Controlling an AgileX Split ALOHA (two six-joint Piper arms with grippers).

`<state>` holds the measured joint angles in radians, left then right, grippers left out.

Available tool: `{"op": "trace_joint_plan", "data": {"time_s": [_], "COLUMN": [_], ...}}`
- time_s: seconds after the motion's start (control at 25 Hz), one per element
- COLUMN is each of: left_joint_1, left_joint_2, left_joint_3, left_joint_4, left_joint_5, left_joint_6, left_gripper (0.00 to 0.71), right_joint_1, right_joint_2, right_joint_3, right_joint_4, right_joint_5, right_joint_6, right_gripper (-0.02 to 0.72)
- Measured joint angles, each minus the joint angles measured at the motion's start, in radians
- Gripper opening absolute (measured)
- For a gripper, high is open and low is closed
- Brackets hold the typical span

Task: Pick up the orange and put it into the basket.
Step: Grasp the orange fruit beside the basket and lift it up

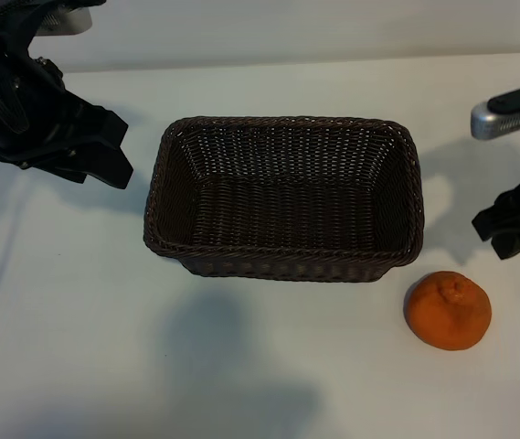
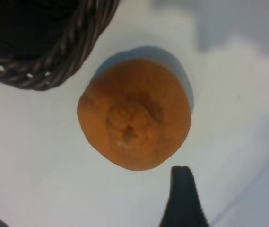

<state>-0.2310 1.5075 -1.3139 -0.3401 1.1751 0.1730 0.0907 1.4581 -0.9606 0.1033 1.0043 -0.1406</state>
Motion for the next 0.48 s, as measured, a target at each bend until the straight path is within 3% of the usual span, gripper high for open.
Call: {"op": "trace_joint_plan", "data": {"time_s": [0.2,0.48], "left_joint_1": [0.0,0.0], "left_joint_2": [0.0,0.0], "left_joint_3": [0.0,0.0], "left_joint_4": [0.0,0.0], "left_joint_5": [0.0,0.0], "left_joint_6": [0.0,0.0], "left_gripper": [0.521,0.521], "right_joint_1": [0.0,0.0], "right_joint_2": [0.0,0.0], "right_joint_3": [0.033,0.034], "right_joint_4": [0.03,0.117], "right_joint_5": [-0.041,-0.052], "right_joint_6": [-0.012,-0.096], "right_gripper": [0.491,0.492]}}
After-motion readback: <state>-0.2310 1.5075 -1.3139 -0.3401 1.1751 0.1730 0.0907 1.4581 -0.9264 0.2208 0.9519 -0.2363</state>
